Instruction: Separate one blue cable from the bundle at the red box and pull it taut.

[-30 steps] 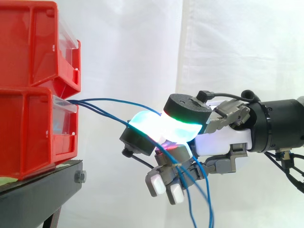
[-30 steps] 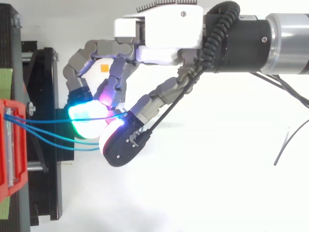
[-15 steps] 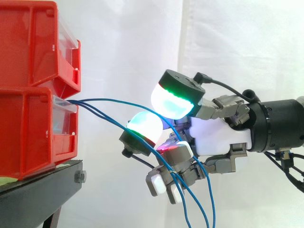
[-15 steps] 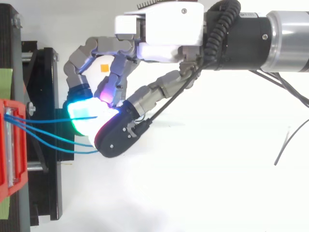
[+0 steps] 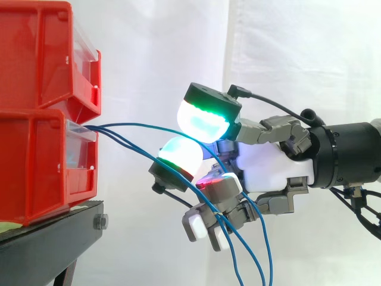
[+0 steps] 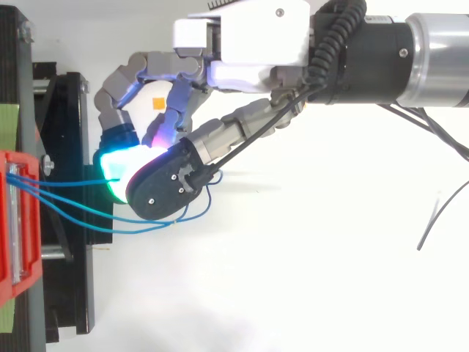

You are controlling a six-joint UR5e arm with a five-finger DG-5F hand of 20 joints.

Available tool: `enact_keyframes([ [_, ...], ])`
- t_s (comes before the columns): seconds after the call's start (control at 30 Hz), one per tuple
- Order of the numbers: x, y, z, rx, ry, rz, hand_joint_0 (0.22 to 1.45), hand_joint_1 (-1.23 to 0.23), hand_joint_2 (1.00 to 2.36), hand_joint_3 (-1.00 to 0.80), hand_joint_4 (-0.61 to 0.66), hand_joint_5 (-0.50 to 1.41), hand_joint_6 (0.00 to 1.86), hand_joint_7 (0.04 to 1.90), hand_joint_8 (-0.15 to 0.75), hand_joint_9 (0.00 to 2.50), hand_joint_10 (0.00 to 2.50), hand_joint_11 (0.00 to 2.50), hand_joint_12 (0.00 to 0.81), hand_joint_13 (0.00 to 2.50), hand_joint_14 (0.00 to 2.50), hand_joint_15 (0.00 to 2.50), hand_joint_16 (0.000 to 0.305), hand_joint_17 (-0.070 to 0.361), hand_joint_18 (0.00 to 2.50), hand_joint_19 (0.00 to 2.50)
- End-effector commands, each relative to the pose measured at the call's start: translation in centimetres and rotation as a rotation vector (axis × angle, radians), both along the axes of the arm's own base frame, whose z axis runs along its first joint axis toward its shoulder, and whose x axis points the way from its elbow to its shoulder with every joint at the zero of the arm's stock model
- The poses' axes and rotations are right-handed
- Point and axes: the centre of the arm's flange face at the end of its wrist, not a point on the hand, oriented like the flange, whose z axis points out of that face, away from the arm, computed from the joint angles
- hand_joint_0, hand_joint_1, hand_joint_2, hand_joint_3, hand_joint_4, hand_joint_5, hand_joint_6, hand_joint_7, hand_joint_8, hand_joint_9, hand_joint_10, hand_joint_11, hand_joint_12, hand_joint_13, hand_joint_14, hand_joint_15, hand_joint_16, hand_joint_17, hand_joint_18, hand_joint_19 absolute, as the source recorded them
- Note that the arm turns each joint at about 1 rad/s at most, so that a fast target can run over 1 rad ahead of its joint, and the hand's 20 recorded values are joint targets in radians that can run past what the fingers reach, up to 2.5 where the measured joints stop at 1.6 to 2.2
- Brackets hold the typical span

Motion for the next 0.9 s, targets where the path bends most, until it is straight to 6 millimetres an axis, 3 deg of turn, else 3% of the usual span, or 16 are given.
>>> enact_keyframes([
  [0.0,-0.02,-0.02,-0.06,0.000,0.003,0.000,0.62,-0.70,1.01,-0.33,-0.10,-0.13,0.85,1.18,0.281,1.22,0.03,1.22,0.378,0.85,0.03,0.68,0.048,0.108,0.79,0.81],
  [0.3,0.00,0.09,-0.06,0.000,0.003,0.000,0.60,-0.74,1.02,-0.23,-0.13,-0.12,0.86,1.20,0.285,1.23,0.03,1.24,0.378,0.85,0.02,0.68,0.049,0.110,0.79,0.79],
  [0.37,0.03,0.21,-0.05,0.000,0.002,0.001,0.60,-0.75,1.02,-0.22,-0.14,-0.12,0.87,1.19,0.298,1.19,0.03,1.16,0.376,0.83,0.02,0.63,0.050,0.112,0.80,0.76],
  [0.43,0.02,0.21,-0.06,0.000,0.003,0.001,0.60,-0.76,1.02,-0.21,-0.14,-0.11,0.87,1.19,0.312,1.09,0.03,0.89,0.371,0.81,0.02,0.53,0.049,0.110,0.79,0.70],
  [0.53,0.02,0.21,-0.06,0.000,0.003,0.001,0.60,-0.77,1.02,-0.22,-0.12,-0.11,0.87,1.19,0.323,1.11,0.02,0.85,0.367,0.79,0.02,0.51,0.047,0.106,0.78,0.70],
  [0.7,0.00,0.21,0.06,0.011,0.002,0.001,0.61,-0.74,1.02,-0.25,-0.11,-0.12,0.87,1.19,0.292,1.33,0.03,1.34,0.368,0.92,0.03,0.69,0.040,0.091,0.76,0.70],
  [0.87,0.02,0.21,-0.06,0.030,0.004,-0.001,0.62,-0.73,1.02,-0.26,-0.09,-0.13,0.87,1.19,0.265,1.42,0.03,1.53,0.352,1.02,0.03,0.92,0.038,0.087,0.79,0.74],
])
